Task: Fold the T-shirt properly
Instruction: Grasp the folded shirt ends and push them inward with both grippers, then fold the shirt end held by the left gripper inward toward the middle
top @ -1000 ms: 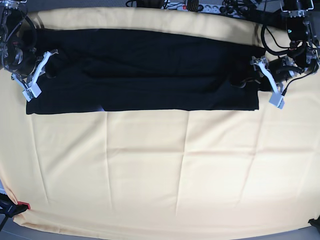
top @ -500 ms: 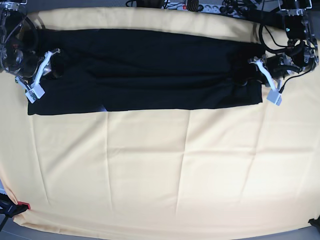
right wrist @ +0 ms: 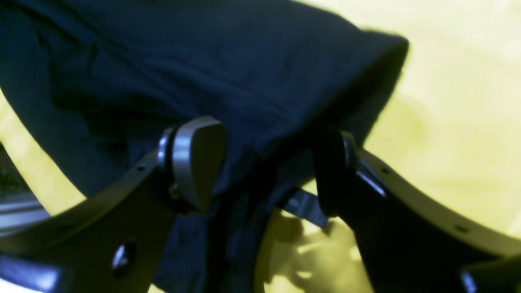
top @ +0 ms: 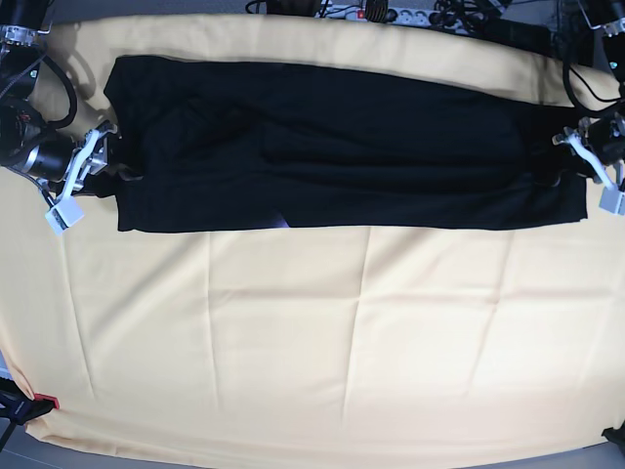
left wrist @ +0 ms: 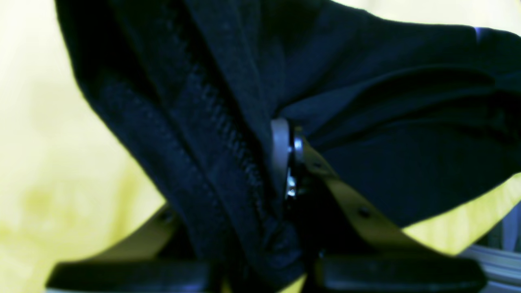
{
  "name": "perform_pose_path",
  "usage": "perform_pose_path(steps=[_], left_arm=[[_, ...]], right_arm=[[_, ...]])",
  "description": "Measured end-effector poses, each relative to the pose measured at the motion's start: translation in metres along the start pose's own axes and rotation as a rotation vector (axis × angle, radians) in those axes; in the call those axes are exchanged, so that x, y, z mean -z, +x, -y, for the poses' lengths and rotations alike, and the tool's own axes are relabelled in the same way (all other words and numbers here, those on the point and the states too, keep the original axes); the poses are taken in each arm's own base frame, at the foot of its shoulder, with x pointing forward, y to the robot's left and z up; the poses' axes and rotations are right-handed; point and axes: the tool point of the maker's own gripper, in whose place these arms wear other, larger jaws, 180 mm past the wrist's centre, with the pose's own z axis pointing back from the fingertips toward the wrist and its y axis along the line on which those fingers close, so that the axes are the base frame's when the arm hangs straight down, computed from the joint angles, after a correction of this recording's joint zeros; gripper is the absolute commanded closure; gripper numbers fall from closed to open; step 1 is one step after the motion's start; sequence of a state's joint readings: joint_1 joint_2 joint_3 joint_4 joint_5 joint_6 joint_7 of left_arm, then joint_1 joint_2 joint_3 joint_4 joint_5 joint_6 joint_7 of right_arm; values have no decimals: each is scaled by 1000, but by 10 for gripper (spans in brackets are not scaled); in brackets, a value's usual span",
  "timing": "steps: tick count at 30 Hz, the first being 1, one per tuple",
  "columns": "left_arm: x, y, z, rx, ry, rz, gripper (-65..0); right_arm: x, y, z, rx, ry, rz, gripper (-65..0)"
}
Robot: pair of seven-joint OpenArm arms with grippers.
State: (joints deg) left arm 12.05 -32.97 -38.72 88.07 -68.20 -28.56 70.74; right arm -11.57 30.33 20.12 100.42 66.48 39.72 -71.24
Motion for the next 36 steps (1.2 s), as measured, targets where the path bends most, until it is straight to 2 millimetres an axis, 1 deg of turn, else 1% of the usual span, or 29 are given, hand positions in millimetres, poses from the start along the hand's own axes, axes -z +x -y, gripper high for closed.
perform_pose_path(steps=[1,3,4,7,10,14,18,23,28,29,32,33,34,36], left_arm=[[-2,1,8,-30,-45,-7,0],[-4,2,32,-15,-179,3,0],[-5,1,40,-18,-223,8,0],[0,-11,45,-24,-237,-5,0],[9,-16,58,-51,-268,16,0],[20,-14,88,-53,-332,83,0],[34,-12,121,-12,-417,140,0],[58,-15,170,63,-571,171,0],[71,-17,197,67,-655,157,0],[73,-17,202,70,-671,155,-34],[77,-19,212,74,-702,143,-329],[77,-18,215,71,-710,151,-390],[78,-18,217,72,-716,149,-410],[79,-18,217,58,-717,139,-410]], right_arm=[[0,0,0,1,1,0,-401],[1,-4,-2,9,5,-6,-401],[3,-6,-4,16,9,-4,-401],[10,-13,-7,33,5,-14,-401],[17,-16,-8,41,-10,-14,-401],[24,-17,-15,62,3,-2,-401],[32,-16,-24,86,27,21,-401],[31,-18,-22,81,15,10,-401],[32,-18,-22,81,17,11,-401],[32,-18,-22,81,17,11,-401],[32,-18,-22,81,17,11,-401],[32,-18,-22,81,17,11,-401],[32,-18,-22,81,18,11,-401],[32,-18,-22,81,17,11,-401]])
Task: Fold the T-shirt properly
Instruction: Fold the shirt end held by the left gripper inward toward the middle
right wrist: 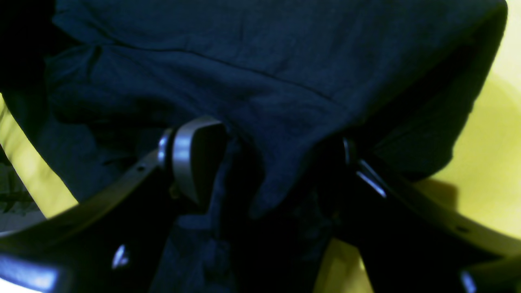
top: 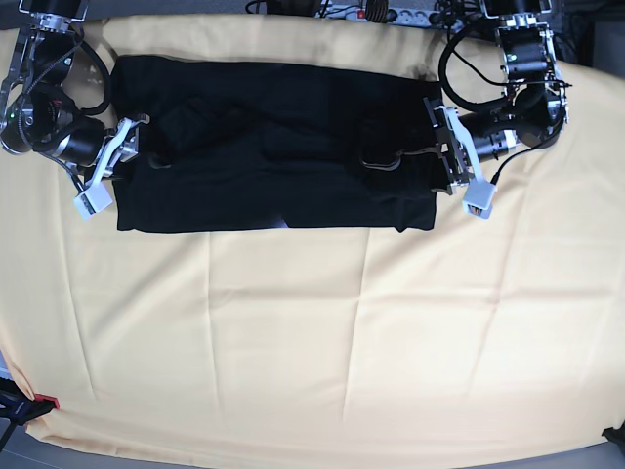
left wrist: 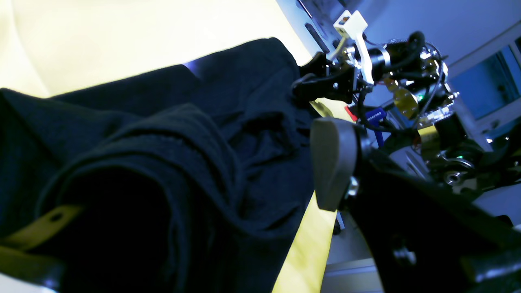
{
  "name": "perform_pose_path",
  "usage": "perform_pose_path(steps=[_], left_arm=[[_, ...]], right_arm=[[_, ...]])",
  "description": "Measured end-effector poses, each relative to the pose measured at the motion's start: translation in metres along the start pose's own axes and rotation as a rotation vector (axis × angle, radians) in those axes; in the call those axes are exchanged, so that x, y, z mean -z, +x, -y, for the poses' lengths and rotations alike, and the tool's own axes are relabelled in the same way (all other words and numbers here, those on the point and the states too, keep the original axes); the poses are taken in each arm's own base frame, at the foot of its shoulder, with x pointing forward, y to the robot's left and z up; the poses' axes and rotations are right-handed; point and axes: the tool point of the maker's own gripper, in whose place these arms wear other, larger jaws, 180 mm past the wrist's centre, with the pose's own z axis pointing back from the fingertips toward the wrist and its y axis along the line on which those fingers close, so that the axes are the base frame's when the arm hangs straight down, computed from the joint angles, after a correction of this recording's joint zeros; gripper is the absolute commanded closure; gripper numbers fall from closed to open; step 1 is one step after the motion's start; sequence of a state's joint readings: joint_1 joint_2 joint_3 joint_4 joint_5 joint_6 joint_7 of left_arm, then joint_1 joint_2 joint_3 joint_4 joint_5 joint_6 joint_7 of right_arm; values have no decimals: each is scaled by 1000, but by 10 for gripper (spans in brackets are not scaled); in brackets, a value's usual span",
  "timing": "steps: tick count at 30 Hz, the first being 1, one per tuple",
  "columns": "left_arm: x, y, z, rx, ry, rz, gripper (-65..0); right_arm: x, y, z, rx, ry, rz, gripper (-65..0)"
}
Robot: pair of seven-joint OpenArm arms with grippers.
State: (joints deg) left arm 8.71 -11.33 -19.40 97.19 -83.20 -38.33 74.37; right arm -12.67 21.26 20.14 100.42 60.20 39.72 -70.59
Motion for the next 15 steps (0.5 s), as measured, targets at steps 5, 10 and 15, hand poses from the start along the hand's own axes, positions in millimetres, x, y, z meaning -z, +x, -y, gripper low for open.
perform_pose_path(steps=[5,10,15], left_arm=[[1,7,-3,-67,16,30,-410],[21,6,13,-8,-67,36,-409],[39,-17,31,10,-156,-70,-410]], right_arm=[[0,0,0,0,0,1,-401],[0,0,0,0,0,1,-401],[0,4,0,1,1,23,-401]])
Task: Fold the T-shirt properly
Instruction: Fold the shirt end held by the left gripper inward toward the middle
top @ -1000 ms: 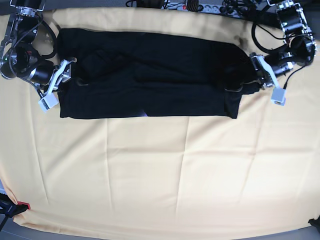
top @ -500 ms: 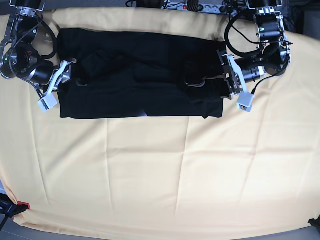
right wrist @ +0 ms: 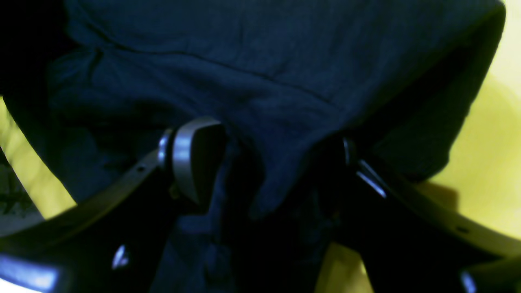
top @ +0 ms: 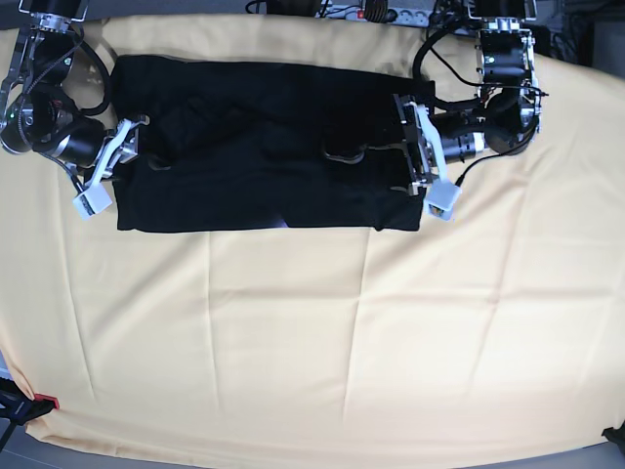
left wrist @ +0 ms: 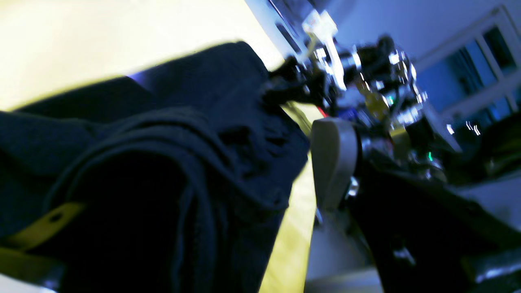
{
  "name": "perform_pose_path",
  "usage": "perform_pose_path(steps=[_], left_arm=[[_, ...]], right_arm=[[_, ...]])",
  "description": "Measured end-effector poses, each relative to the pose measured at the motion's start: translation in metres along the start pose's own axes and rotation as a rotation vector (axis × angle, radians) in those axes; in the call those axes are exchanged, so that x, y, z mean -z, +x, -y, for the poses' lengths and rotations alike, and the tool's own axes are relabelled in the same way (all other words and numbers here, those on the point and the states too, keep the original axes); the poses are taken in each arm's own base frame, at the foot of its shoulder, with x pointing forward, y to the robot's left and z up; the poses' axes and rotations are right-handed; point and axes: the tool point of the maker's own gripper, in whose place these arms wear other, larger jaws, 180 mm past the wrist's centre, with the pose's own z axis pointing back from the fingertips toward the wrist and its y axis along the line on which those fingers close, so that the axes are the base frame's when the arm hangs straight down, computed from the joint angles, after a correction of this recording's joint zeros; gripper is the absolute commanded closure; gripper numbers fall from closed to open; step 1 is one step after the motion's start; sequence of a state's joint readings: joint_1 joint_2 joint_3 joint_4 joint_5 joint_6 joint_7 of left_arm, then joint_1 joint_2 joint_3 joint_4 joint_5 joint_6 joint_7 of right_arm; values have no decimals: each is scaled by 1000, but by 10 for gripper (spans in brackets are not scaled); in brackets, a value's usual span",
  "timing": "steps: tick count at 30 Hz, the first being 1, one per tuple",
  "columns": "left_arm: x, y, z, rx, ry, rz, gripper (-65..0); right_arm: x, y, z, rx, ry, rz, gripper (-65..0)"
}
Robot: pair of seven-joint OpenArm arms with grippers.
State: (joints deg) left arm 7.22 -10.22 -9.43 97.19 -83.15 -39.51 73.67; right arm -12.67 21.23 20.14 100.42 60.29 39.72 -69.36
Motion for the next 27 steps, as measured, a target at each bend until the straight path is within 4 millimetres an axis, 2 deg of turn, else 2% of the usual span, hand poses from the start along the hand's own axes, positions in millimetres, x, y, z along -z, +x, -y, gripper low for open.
perform_pose_path(steps=[4,7,10,14,16,19,22,25,27], left_arm=[[-1,1,-5,18,24,-14,-409],[-14,-3,-23,41,123,-54,-409],[-28,17,-30,32,166,48,-409],[-38,-1,-37,56,203,-69,-409],[-50,7,-39,47,225,-41,-409],[-68,36,-37,59,226,82,-409],[-89,52,-41,69,277,160,-409],[-91,46,-41,72,281,128,-409],[-92,44,-41,85,282,115,-369]], right_arm=[[0,-1,0,0,-1,-3,-401],[0,0,0,0,0,-1,-401],[0,-1,1,-1,-3,-5,-401],[0,-1,0,0,-1,-3,-401],[0,-1,0,-1,-2,-3,-401],[0,0,0,1,1,0,-401],[0,0,0,0,0,-2,-401],[0,0,0,0,-1,-1,-401],[0,0,0,0,0,-1,-401]])
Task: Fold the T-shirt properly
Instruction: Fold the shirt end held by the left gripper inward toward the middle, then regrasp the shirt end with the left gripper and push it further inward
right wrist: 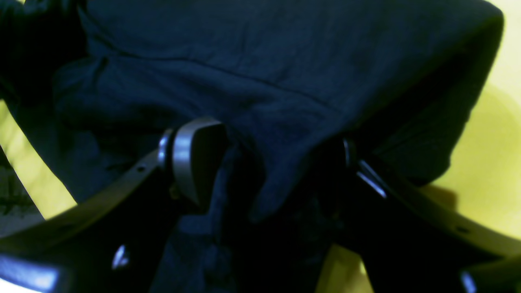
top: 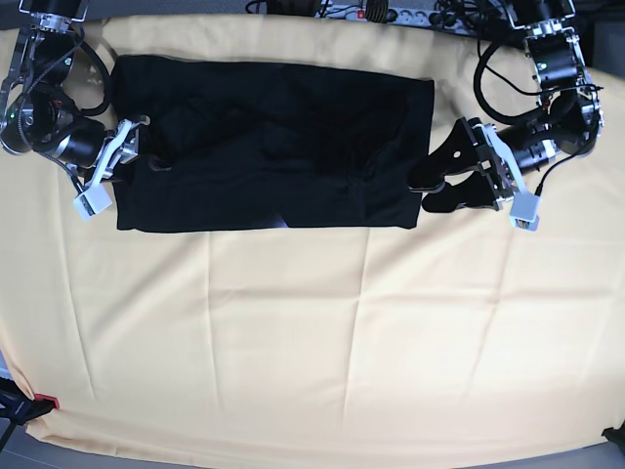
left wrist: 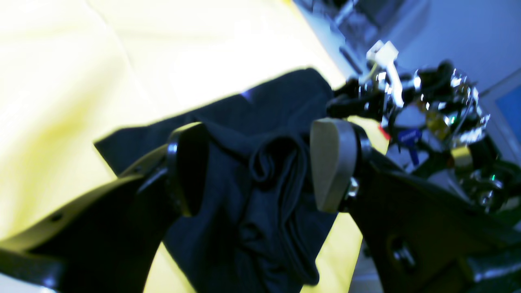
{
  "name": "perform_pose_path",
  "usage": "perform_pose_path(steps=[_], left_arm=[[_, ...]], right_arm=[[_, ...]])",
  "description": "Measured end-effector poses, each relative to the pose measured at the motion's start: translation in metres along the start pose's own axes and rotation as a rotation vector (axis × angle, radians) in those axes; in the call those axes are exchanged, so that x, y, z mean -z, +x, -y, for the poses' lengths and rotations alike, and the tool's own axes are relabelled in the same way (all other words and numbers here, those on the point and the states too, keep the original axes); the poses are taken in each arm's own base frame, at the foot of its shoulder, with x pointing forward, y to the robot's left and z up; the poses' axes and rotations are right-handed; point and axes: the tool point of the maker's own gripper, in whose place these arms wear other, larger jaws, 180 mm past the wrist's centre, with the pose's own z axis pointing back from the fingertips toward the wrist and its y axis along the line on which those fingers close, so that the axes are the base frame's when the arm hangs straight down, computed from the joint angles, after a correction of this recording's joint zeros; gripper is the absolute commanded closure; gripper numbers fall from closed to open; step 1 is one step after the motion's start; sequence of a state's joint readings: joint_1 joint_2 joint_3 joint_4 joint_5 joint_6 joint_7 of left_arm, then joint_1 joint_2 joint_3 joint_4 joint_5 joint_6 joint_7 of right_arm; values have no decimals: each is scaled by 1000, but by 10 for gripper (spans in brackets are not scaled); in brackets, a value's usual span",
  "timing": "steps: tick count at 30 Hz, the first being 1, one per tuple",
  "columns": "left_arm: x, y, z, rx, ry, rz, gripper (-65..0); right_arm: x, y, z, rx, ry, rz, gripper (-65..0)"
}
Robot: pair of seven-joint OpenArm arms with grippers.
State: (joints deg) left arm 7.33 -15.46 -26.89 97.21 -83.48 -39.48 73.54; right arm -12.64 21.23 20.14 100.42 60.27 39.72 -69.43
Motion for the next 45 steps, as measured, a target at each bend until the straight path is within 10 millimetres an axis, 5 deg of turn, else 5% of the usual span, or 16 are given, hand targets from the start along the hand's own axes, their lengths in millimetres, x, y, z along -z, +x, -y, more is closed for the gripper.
perform_pose_path(steps=[4,7,15,27,32,35,41,45], left_arm=[[-7,-21,-33,1,183,-124,0],[-13,-29,-48,-61,280,-132,0],[-8,-42,-50,-52,295,-190,0],[49,-89,12,53,-14,-353,0],[66,-79,37,35,-134,-303,0],[70,-66,33,73,-129,-291,0],[77,-38,-8,266,51,-274,0],[75,-37,-24,254,139,-297,0]], right_arm=[[0,1,0,-2,-1,2,-401],[0,1,0,-1,2,4,-401],[0,2,0,-1,2,5,-401],[0,5,-4,5,21,21,-401],[0,5,-4,5,21,21,-401],[0,4,-3,6,20,21,-401],[0,5,-3,5,20,21,-401],[0,15,-2,-10,16,40,-401]])
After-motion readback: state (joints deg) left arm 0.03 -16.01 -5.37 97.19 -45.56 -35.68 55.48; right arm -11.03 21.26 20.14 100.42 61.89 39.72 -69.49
